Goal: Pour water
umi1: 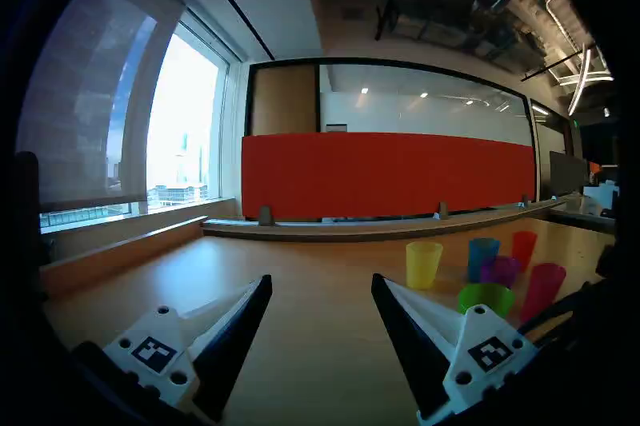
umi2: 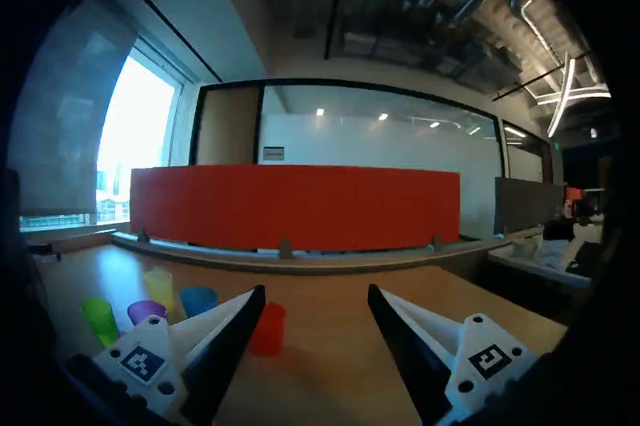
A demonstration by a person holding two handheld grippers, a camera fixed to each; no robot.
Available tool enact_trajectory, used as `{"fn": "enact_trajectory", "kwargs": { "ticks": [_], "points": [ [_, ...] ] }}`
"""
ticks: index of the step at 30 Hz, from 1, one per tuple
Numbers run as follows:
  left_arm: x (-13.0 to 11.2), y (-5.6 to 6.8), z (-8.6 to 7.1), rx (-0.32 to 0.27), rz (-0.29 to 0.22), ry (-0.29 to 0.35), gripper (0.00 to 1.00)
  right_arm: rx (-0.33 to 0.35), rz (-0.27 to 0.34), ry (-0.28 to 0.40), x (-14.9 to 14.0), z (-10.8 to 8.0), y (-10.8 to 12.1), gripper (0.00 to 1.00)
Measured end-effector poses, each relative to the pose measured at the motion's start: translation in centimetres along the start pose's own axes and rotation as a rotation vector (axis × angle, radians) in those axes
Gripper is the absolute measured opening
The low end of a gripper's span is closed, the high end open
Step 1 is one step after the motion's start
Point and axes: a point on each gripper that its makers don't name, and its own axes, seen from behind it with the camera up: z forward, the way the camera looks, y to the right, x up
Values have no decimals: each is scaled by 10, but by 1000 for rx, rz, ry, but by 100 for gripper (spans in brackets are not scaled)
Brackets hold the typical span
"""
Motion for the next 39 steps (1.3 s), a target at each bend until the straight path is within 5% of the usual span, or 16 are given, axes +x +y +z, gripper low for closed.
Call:
{"fn": "enact_trajectory", "kwargs": {
  "ticks": [39],
  "points": [
    [-1,-1,-1,0,1,0,92,7,20,-25,-46,-1,8,99]
  ]
}}
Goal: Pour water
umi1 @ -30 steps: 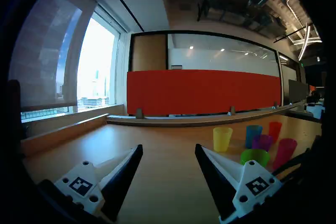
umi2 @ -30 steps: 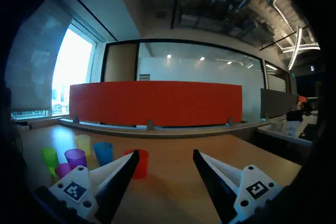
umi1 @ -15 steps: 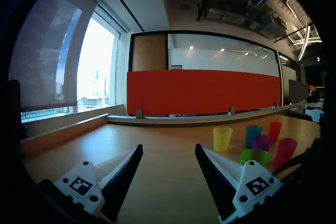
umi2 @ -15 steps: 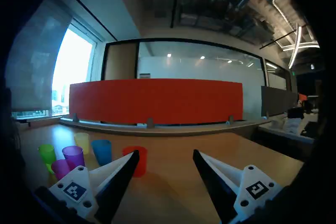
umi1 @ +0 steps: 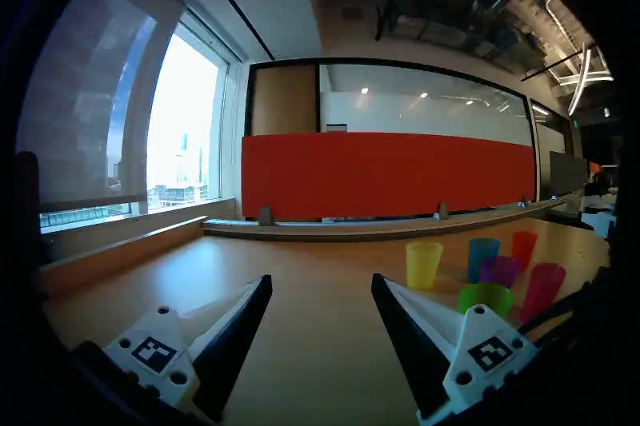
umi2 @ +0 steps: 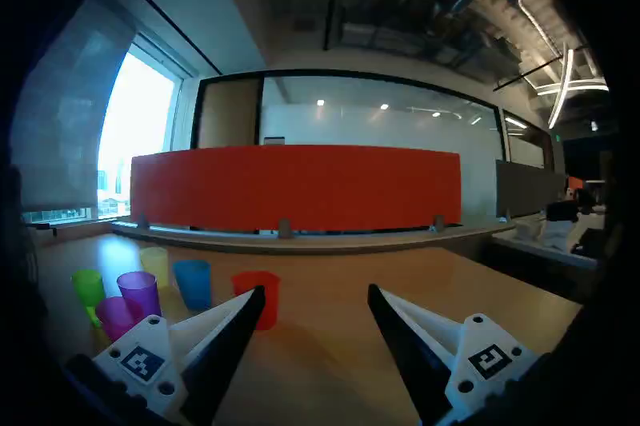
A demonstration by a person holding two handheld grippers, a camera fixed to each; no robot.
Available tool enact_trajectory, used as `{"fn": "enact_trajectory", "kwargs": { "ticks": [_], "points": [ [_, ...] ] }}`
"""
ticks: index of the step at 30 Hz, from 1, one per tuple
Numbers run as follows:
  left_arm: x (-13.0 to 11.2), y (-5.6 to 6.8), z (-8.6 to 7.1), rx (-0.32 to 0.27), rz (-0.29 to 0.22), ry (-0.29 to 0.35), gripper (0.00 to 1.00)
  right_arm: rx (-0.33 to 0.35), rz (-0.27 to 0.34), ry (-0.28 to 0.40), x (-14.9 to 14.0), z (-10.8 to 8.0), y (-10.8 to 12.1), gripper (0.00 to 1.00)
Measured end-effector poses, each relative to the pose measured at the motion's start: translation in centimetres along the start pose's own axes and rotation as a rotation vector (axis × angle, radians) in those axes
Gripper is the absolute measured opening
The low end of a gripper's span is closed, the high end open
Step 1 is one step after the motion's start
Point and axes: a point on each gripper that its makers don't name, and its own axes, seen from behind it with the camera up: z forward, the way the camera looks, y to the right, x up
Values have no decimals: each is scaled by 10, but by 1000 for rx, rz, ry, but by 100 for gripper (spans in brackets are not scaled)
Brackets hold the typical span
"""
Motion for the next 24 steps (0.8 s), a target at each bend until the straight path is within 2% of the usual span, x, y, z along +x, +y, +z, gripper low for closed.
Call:
{"fn": "enact_trajectory", "kwargs": {
  "ticks": [24],
  "points": [
    [0,1,0,0,0,0,92,13,1,-8,-2,-2,-2,99]
  ]
}}
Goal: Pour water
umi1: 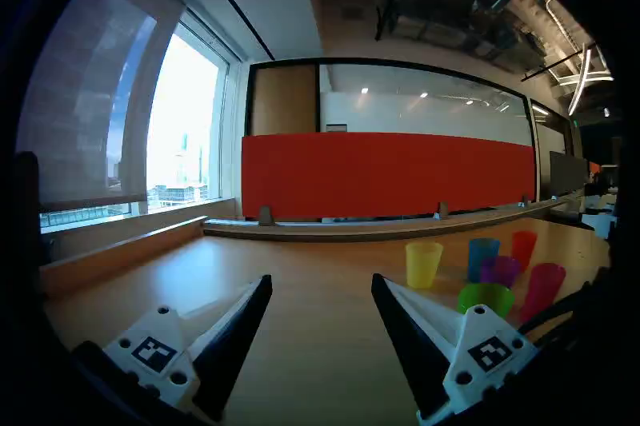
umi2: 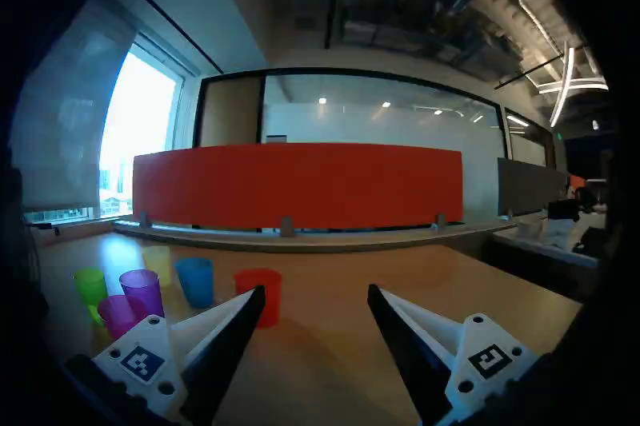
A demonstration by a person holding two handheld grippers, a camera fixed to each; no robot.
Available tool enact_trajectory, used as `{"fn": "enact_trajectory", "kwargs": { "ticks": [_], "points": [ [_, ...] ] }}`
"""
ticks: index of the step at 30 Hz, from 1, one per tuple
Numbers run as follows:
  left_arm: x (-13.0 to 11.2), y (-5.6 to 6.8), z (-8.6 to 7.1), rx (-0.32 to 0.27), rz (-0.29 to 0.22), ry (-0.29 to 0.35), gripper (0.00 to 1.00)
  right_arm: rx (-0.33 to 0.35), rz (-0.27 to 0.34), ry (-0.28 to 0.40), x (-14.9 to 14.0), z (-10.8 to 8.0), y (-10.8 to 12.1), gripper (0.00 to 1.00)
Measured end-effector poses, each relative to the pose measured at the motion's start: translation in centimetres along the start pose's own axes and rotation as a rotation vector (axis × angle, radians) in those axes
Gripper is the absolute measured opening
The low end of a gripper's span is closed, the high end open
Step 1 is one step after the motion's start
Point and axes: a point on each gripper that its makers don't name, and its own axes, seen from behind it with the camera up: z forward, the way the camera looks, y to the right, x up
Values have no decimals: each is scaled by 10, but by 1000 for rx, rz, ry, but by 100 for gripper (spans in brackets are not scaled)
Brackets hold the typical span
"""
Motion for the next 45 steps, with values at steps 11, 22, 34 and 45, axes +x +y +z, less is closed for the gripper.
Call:
{"fn": "enact_trajectory", "kwargs": {
  "ticks": [11,22,34,45],
  "points": [
    [0,0,0,0,-1,0,92,0,1,0,0,0,0,99],
    [1,0,0,0,-1,-1,92,0,1,0,-1,1,0,99],
    [6,-1,-2,0,0,-2,92,0,1,-1,-1,0,-1,99],
    [10,-2,-3,0,-1,-3,92,0,1,-1,0,0,0,99]
  ]
}}
